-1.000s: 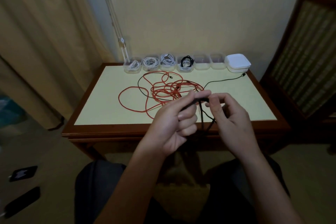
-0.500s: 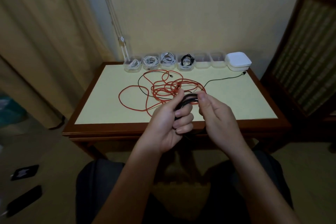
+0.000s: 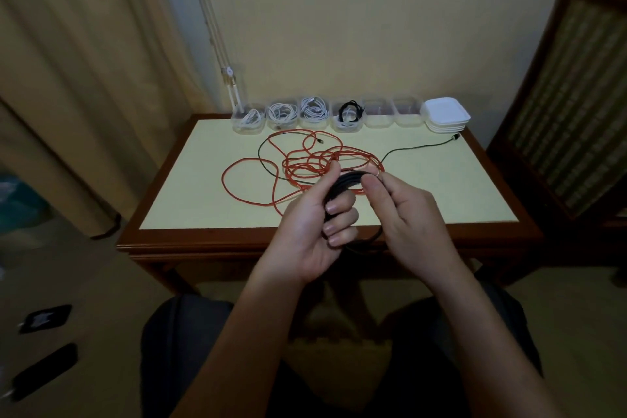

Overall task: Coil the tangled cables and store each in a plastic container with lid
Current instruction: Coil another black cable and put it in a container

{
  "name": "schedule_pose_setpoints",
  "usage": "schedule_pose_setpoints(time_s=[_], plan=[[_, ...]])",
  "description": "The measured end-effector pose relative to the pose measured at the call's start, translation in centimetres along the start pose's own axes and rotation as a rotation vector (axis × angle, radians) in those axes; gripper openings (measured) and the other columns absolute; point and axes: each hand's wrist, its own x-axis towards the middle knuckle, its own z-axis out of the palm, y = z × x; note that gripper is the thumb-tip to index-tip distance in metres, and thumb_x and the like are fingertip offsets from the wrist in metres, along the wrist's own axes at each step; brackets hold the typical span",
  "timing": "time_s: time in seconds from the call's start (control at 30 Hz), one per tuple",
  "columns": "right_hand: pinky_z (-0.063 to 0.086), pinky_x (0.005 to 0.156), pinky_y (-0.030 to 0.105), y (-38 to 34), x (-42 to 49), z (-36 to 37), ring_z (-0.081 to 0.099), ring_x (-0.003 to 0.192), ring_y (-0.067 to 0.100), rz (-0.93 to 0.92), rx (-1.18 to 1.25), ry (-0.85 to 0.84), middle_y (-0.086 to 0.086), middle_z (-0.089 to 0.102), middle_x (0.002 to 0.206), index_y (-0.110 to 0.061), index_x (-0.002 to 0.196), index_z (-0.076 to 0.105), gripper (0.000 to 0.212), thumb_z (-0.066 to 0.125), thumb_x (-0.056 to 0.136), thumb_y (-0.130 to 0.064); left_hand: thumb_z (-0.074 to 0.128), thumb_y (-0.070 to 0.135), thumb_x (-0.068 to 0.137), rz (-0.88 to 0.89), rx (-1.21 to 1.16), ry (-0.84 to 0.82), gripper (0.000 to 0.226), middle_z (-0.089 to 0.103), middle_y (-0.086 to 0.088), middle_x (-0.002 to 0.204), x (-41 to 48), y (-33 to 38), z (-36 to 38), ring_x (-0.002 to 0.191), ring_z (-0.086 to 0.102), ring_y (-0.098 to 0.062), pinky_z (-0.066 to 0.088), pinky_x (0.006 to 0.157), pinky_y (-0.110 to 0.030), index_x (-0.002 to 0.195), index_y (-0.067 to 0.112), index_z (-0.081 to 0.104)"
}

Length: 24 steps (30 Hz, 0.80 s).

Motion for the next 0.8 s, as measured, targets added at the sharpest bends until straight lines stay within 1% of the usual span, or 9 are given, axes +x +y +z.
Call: schedule_pose_setpoints(time_s=[0.07,0.13,0.2,0.27,0.37,0.5,0.57,0.7,0.8], plan=[[0.050,0.070,0.030,0.1,0.0,-0.2,0.063,0.074,0.010,-0.004,0.002,-0.010,-0.008,0.071,0.082,-0.019,0.106,0.072,0.023,0.053,0.104,-0.031,0.045,0.037,0.104,0.016,0.004,0.005,0.039,0.026,0.009,0.052,-0.1,0.1,-0.2,0.035,0.023,-0.004,0.018,0.034,-0.016,0.119,0.010,0.068],[0.043,0.059,0.025,0.4,0.0,-0.5,0.051,0.060,0.006,0.008,0.012,-0.051,-0.012,0.060,0.067,-0.022,0.088,0.066,0.012,0.065,0.098,-0.027,0.046,0.032,0.102,0.035,-0.010,0.000,0.036,0.026,0.009,0.053,-0.2,0.5,-0.5,0.036,0.022,-0.004,0.016,0.035,-0.016,0.120,0.009,0.068],[0.037,0.056,0.020,0.8,0.0,-0.8,0.047,0.056,0.004,0.025,-0.026,-0.100,-0.016,0.055,0.064,-0.023,0.086,0.062,0.012,0.072,0.092,-0.019,0.047,0.030,0.102,0.056,-0.024,0.006,0.035,0.027,0.009,0.053,-0.2,0.8,-0.7,0.037,0.022,-0.004,0.013,0.037,-0.016,0.121,0.008,0.067],[0.038,0.059,0.019,1.1,0.0,-1.0,0.050,0.061,0.004,-0.004,-0.097,-0.117,-0.022,0.058,0.070,-0.027,0.098,0.065,0.014,0.069,0.093,-0.014,0.047,0.030,0.103,0.068,0.004,0.028,0.035,0.027,0.009,0.055,-0.2,0.9,-0.8,0.038,0.021,-0.004,0.012,0.040,-0.017,0.120,0.009,0.068],[0.042,0.075,0.016,1.6,0.2,-1.4,0.057,0.087,0.003,-0.079,-0.203,-0.145,-0.017,0.060,0.093,-0.022,0.122,0.067,0.025,0.061,0.099,-0.013,0.051,0.035,0.102,0.062,0.089,0.072,0.037,0.026,0.008,0.056,0.0,0.7,-1.1,0.041,0.020,-0.004,0.014,0.041,-0.019,0.119,0.010,0.072],[0.041,0.071,0.023,1.9,0.4,-1.5,0.052,0.084,0.009,-0.085,-0.297,-0.185,-0.005,0.052,0.090,-0.029,0.138,0.060,0.038,0.054,0.103,-0.017,0.050,0.033,0.103,0.060,0.172,0.088,0.037,0.024,0.008,0.057,0.0,0.5,-1.3,0.042,0.019,-0.003,0.012,0.042,-0.019,0.118,0.009,0.073],[0.041,0.069,0.021,2.0,0.3,-1.5,0.055,0.083,0.008,-0.095,-0.258,-0.172,-0.011,0.055,0.088,-0.030,0.133,0.064,0.033,0.058,0.102,-0.021,0.050,0.030,0.103,0.085,0.167,0.094,0.035,0.023,0.008,0.057,-0.1,0.6,-1.4,0.043,0.017,-0.002,0.013,0.038,-0.017,0.117,0.008,0.072],[0.048,0.070,0.028,2.8,0.2,-2.3,0.063,0.079,0.008,0.023,-0.111,-0.113,-0.012,0.070,0.086,-0.030,0.101,0.073,0.014,0.065,0.094,-0.039,0.051,0.029,0.102,0.150,0.055,0.137,0.033,0.022,0.009,0.054,-0.4,1.9,-1.7,0.039,0.018,-0.001,0.013,0.034,-0.016,0.115,0.007,0.072],[0.043,0.063,0.026,4.9,0.0,-3.4,0.059,0.071,0.006,0.098,-0.215,-0.059,-0.013,0.067,0.075,-0.028,0.092,0.072,0.010,0.066,0.097,-0.022,0.051,0.031,0.102,0.203,-0.074,0.160,0.032,0.024,0.011,0.050,-1.0,3.6,-2.5,0.034,0.020,-0.002,0.012,0.032,-0.015,0.105,0.010,0.075]])
